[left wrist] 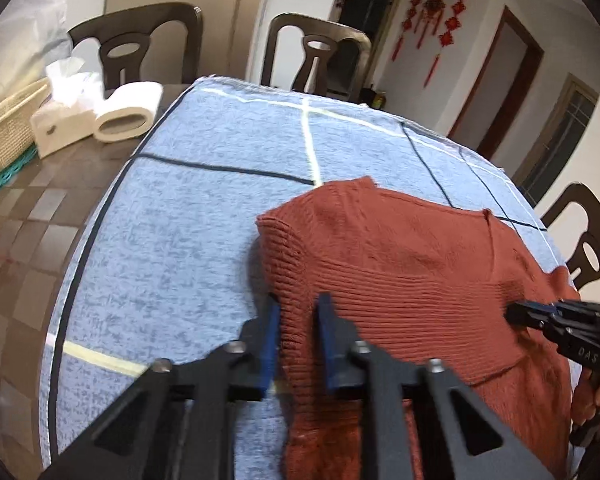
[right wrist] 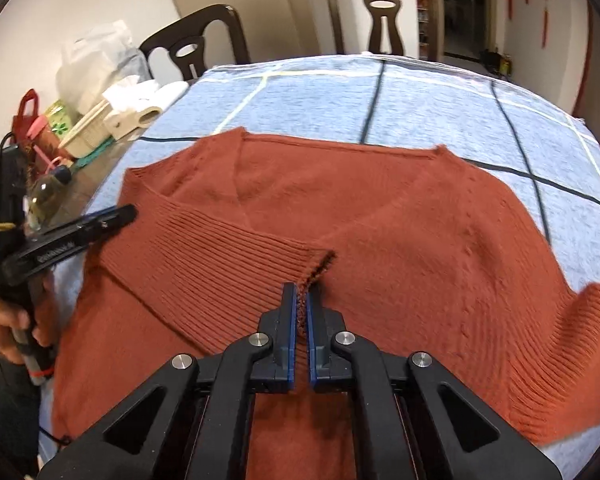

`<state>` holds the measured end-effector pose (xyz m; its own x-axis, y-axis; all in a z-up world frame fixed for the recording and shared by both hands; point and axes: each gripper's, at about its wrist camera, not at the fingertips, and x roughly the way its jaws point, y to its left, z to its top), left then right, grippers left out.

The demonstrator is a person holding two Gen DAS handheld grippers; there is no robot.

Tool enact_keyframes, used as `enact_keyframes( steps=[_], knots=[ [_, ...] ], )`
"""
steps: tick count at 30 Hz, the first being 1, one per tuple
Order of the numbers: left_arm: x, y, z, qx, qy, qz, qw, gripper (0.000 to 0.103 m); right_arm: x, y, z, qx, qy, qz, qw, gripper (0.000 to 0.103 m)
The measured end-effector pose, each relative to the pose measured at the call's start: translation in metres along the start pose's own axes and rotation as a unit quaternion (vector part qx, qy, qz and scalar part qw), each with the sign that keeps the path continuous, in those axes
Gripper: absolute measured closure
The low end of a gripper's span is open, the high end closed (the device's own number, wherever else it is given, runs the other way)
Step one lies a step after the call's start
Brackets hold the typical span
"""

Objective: Fold small clothes
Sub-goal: 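Release the folded sleeve with the left tool and move back, then grasp the other sleeve cuff with the right tool and fold it across the body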

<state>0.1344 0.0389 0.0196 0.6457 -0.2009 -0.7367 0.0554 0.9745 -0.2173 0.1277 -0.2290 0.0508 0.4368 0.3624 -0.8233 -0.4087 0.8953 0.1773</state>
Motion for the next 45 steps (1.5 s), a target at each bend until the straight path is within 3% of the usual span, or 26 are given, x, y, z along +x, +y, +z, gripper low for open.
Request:
enact_keyframes(
  steps=[7, 12, 17, 20, 23, 29, 30, 34, 41, 45],
  knots=[
    [-0.008, 0.011, 0.006, -0.027, -0.031, -0.015, 0.9991, 0.093, -0.017, -0.011, 0.023, 0.022, -0.057, 0.021, 0.998, 0.099],
    [0.000, 0.012, 0.004, -0.034, -0.012, -0.009, 0.9993, 0.088, 0.010, -0.027, 0.020, 0.044, -0.001, -0.001, 0.999, 0.099],
    [-0.031, 0.012, 0.009, -0.031, -0.060, -0.029, 0.9973, 0.088, -0.017, -0.015, 0.007, 0.026, -0.034, 0.000, 0.999, 0.098],
    [-0.021, 0.000, 0.006, -0.008, -0.033, -0.041, 0.9986, 0.088, -0.008, -0.008, 0.001, 0.009, -0.012, 0.002, 1.000, 0.098],
    [0.004, -0.011, -0.003, 0.021, 0.018, -0.014, 0.9995, 0.088, 0.000, -0.012, -0.006, 0.011, -0.007, -0.002, 1.000, 0.093],
    [0.000, -0.013, -0.002, 0.036, 0.015, -0.020, 0.9990, 0.079, -0.020, -0.017, -0.020, 0.005, -0.008, -0.022, 1.000, 0.092],
    [-0.001, -0.015, -0.003, 0.040, 0.014, -0.017, 0.9990, 0.077, -0.026, -0.020, -0.025, 0.009, -0.013, -0.019, 1.000, 0.087],
    [-0.010, -0.028, -0.006, 0.061, 0.000, -0.047, 0.9970, 0.061, -0.055, -0.042, -0.046, 0.047, -0.043, -0.025, 0.998, 0.058],
    [-0.013, -0.057, -0.013, 0.094, -0.004, -0.066, 0.9934, 0.054, -0.093, -0.093, -0.078, 0.140, -0.072, -0.061, 0.986, 0.058],
    [-0.008, -0.061, -0.014, 0.093, -0.006, -0.054, 0.9942, 0.052, -0.115, -0.133, -0.097, 0.213, -0.091, -0.089, 0.969, 0.057]
  ],
)
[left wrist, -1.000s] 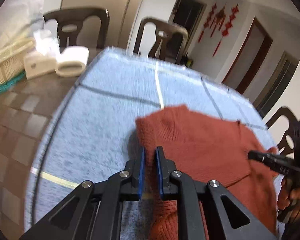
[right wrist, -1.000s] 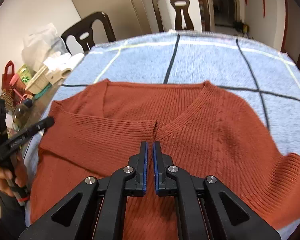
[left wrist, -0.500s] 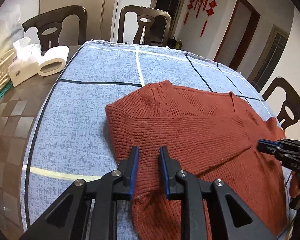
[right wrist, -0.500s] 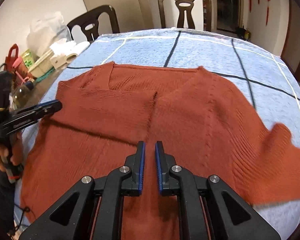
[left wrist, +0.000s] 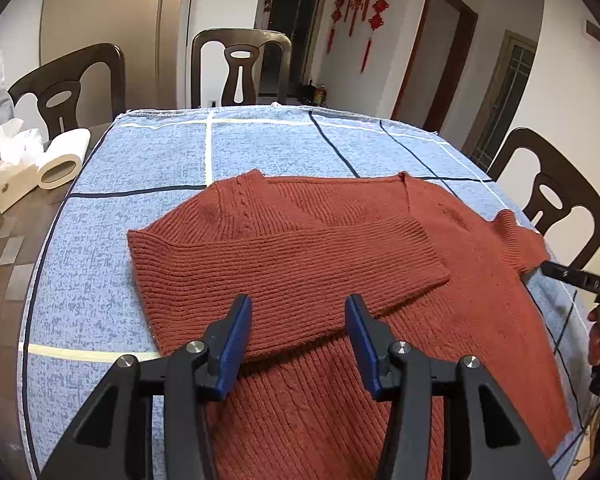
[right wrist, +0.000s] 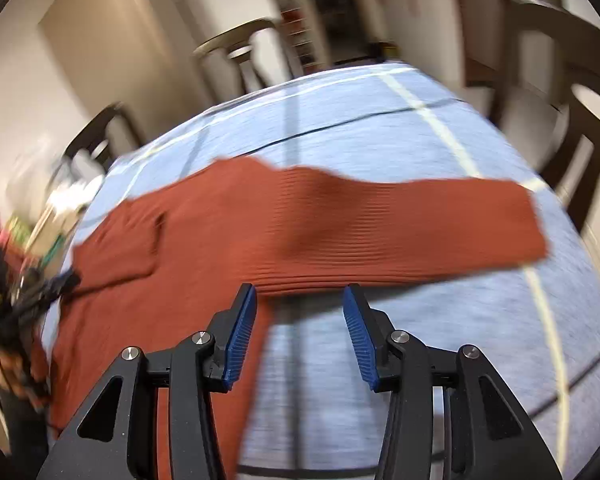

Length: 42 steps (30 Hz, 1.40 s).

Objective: Fold small clothes
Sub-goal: 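Grasp the other sleeve cuff with the right tool and fold it across the body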

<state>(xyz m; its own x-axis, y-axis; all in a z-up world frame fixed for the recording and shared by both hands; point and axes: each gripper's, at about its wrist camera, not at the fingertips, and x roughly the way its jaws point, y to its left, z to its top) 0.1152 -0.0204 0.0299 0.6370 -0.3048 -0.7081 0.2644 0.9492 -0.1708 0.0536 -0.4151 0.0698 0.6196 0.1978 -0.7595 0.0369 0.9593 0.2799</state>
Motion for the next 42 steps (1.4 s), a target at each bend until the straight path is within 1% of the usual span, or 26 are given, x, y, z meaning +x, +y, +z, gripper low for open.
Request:
enact_keyframes(
  steps=[3, 6, 7, 9, 10, 13, 17, 18, 20, 21, 24, 26, 29, 33, 34, 36, 37, 39, 41, 42],
  knots=[
    [0.003, 0.004, -0.002, -0.013, 0.003, 0.007, 0.9999, 0.052, -0.005, -0.030, 0.002, 0.055, -0.008, -0.019, 0.998, 0.057],
    [0.006, 0.007, -0.003, -0.022, 0.009, 0.006, 0.9997, 0.052, -0.010, -0.057, 0.002, 0.107, -0.017, -0.036, 0.994, 0.057],
    [0.008, 0.007, -0.004, -0.024, 0.012, 0.006, 0.9996, 0.052, -0.010, -0.065, 0.002, 0.123, -0.018, -0.039, 0.991, 0.057],
    [0.010, 0.007, -0.006, -0.026, 0.015, 0.007, 0.9995, 0.051, -0.011, -0.077, 0.004, 0.146, -0.026, -0.030, 0.988, 0.057],
    [0.010, 0.006, -0.006, -0.025, 0.015, 0.007, 0.9996, 0.051, -0.010, -0.081, 0.006, 0.156, -0.030, -0.023, 0.987, 0.056],
    [0.011, 0.005, -0.006, -0.024, 0.015, 0.006, 0.9996, 0.050, -0.006, -0.086, 0.012, 0.173, -0.040, -0.034, 0.984, 0.057],
    [0.011, 0.006, -0.006, -0.025, 0.015, 0.005, 0.9996, 0.049, 0.002, -0.093, 0.022, 0.207, -0.054, -0.031, 0.976, 0.057],
    [0.011, 0.006, -0.006, -0.025, 0.015, 0.005, 0.9996, 0.049, 0.003, -0.095, 0.023, 0.215, -0.057, -0.033, 0.974, 0.059],
    [0.011, 0.006, -0.006, -0.025, 0.014, 0.005, 0.9996, 0.049, 0.005, -0.102, 0.025, 0.227, -0.058, -0.040, 0.971, 0.077],
    [0.011, 0.005, -0.006, -0.025, 0.014, 0.004, 0.9996, 0.049, 0.005, -0.104, 0.024, 0.229, -0.056, -0.041, 0.971, 0.088],
    [0.010, 0.005, -0.006, -0.026, 0.012, 0.004, 0.9996, 0.049, 0.004, -0.103, 0.031, 0.223, -0.055, -0.022, 0.973, 0.093],
    [0.008, 0.005, -0.006, -0.027, 0.010, 0.004, 0.9996, 0.049, -0.006, -0.089, 0.039, 0.195, -0.071, -0.011, 0.978, 0.093],
    [0.006, 0.005, -0.006, -0.029, 0.005, 0.002, 0.9996, 0.049, -0.020, -0.060, 0.051, 0.154, -0.087, 0.021, 0.984, 0.093],
    [0.002, 0.004, -0.004, -0.031, -0.004, -0.005, 0.9995, 0.050, -0.026, 0.005, 0.066, 0.075, -0.091, 0.074, 0.990, 0.093],
    [0.001, 0.004, -0.004, -0.031, -0.006, -0.006, 0.9995, 0.050, -0.025, 0.028, 0.069, 0.047, -0.087, 0.093, 0.991, 0.093],
    [-0.001, 0.003, -0.004, -0.030, -0.009, -0.008, 0.9995, 0.050, -0.018, 0.057, 0.072, 0.014, -0.077, 0.117, 0.990, 0.093],
    [-0.001, 0.003, -0.004, -0.030, -0.010, -0.009, 0.9995, 0.050, -0.011, 0.079, 0.072, -0.010, -0.065, 0.135, 0.989, 0.093],
    [-0.002, 0.004, -0.004, -0.031, -0.012, -0.010, 0.9994, 0.050, 0.003, 0.105, 0.070, -0.039, -0.049, 0.149, 0.987, 0.093],
    [-0.003, 0.005, -0.004, -0.031, -0.013, -0.010, 0.9994, 0.049, 0.024, 0.133, 0.061, -0.075, -0.022, 0.167, 0.983, 0.093],
    [-0.004, 0.006, -0.005, -0.031, -0.014, -0.010, 0.9994, 0.049, 0.035, 0.144, 0.054, -0.093, -0.005, 0.176, 0.980, 0.092]
  ],
)
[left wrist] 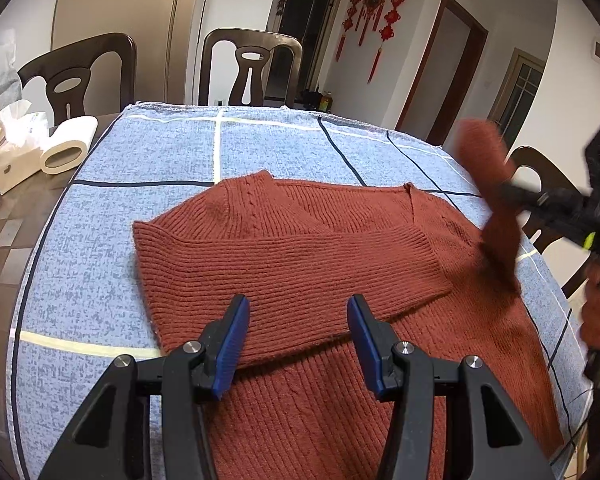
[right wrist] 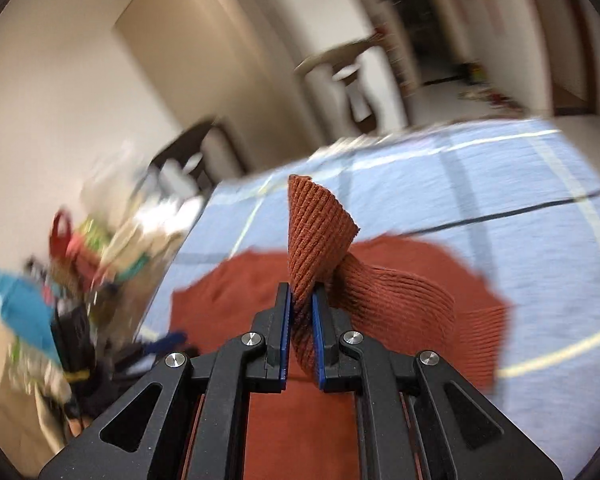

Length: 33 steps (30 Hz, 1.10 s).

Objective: Fold small clothes

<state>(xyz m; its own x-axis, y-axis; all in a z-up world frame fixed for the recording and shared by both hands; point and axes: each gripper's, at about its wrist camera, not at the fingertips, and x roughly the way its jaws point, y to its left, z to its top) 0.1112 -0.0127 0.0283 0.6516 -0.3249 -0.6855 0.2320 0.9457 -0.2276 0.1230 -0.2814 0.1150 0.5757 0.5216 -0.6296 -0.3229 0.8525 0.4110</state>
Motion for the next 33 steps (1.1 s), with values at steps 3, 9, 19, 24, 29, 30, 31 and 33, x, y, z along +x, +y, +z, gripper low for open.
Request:
enact_keyframes(
  steps=[3, 9, 19, 24, 29, 30, 31, 33],
  knots=[
    [-0.001, 0.004, 0.000, -0.002, -0.002, 0.001, 1.0000, 0.049, 0.046, 0.016, -0.020, -0.036, 0.078, 0.011, 0.996, 0.091],
    [-0.004, 0.008, 0.002, -0.008, -0.008, -0.010, 0.9999, 0.050, 0.036, 0.022, -0.048, -0.064, 0.099, 0.054, 0.992, 0.089],
    [0.000, -0.009, 0.015, -0.032, 0.015, -0.076, 0.9965, 0.050, 0.004, -0.036, -0.077, -0.015, 0.110, -0.034, 0.993, 0.088],
    [0.015, -0.026, 0.032, -0.034, 0.039, -0.076, 0.9958, 0.050, -0.006, -0.035, -0.079, -0.017, 0.094, -0.036, 0.995, 0.088],
    [0.045, -0.035, 0.031, -0.039, 0.085, -0.063, 0.9937, 0.050, -0.004, -0.042, -0.082, -0.002, 0.085, -0.028, 0.996, 0.088],
    [0.048, -0.038, 0.029, -0.038, 0.090, -0.062, 0.9933, 0.051, -0.004, -0.042, -0.082, -0.004, 0.084, -0.028, 0.996, 0.088],
    [0.049, -0.040, 0.027, -0.032, 0.090, -0.062, 0.9935, 0.053, -0.005, -0.042, -0.083, -0.007, 0.083, -0.029, 0.996, 0.088],
    [0.049, -0.048, 0.024, -0.015, 0.091, -0.061, 0.9938, 0.067, -0.009, -0.045, -0.085, -0.013, 0.081, -0.029, 0.996, 0.088]
  ],
)
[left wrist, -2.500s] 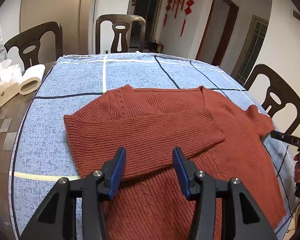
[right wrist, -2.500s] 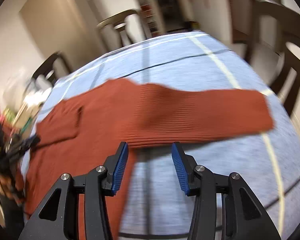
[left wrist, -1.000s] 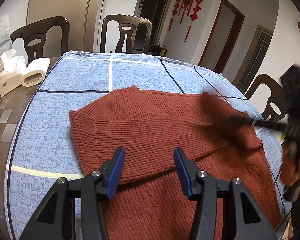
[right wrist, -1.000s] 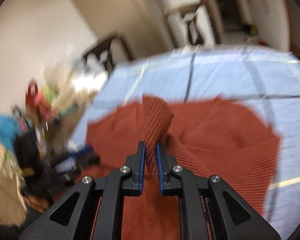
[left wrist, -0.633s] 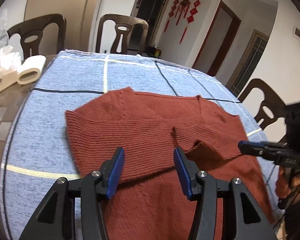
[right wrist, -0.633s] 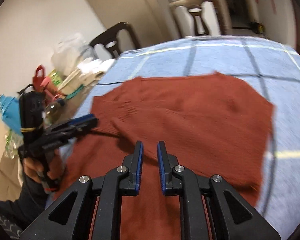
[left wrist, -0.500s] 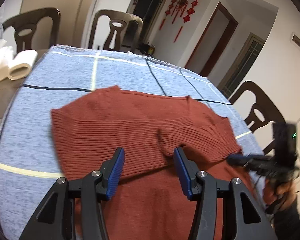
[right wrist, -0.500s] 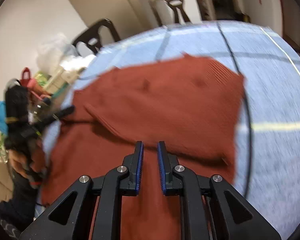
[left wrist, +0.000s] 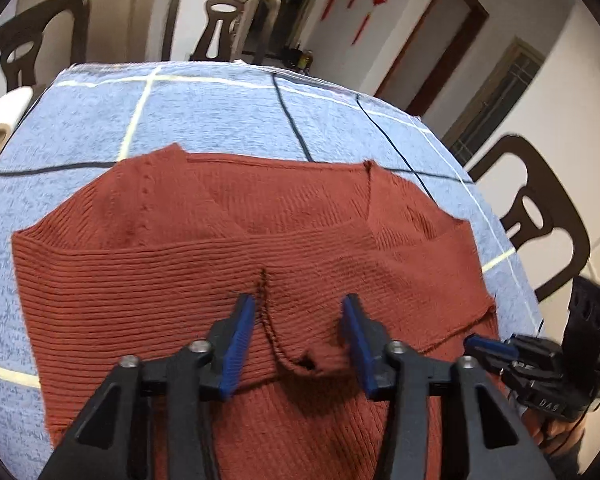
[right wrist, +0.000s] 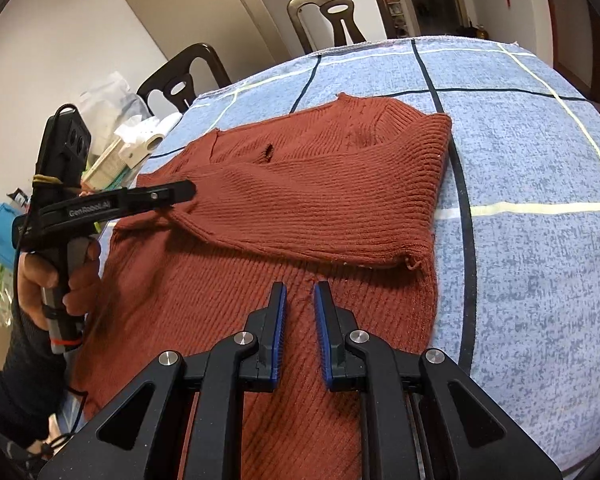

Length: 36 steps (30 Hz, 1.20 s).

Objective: Fold small clothes

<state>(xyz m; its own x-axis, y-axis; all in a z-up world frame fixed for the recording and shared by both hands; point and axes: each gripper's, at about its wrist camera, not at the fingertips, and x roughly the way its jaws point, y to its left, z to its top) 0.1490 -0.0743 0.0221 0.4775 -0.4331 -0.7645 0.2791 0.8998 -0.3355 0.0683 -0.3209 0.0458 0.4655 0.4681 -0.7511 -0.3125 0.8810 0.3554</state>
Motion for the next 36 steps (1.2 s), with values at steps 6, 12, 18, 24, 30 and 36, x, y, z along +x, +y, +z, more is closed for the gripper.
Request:
enact_keyframes(
  steps=[6, 12, 18, 24, 30, 36],
  knots=[
    [-0.001, -0.009, 0.000, 0.021, 0.004, -0.016, 0.9997, 0.097, 0.001, -0.002, -0.002, 0.003, -0.008, 0.009, 1.000, 0.088],
    [-0.031, -0.021, 0.018, 0.044, -0.058, -0.058, 0.9956, 0.098, 0.000, -0.003, -0.003, 0.005, -0.010, 0.012, 1.000, 0.088],
    [-0.013, 0.000, 0.022, 0.037, -0.047, -0.020, 0.9980, 0.097, -0.004, 0.002, -0.002, 0.000, -0.010, -0.006, 1.000, 0.088],
    [-0.001, 0.010, 0.007, 0.032, -0.026, -0.009, 0.9991, 0.097, -0.026, -0.003, 0.011, 0.014, -0.063, -0.012, 0.998, 0.088],
    [-0.028, 0.015, 0.005, 0.029, -0.055, 0.012, 0.9980, 0.096, -0.014, -0.030, 0.014, 0.032, -0.035, -0.074, 0.996, 0.094],
    [-0.031, -0.005, 0.012, 0.053, -0.069, 0.003, 0.9962, 0.087, -0.028, -0.029, 0.035, 0.029, -0.062, -0.089, 0.994, 0.094]
  ],
)
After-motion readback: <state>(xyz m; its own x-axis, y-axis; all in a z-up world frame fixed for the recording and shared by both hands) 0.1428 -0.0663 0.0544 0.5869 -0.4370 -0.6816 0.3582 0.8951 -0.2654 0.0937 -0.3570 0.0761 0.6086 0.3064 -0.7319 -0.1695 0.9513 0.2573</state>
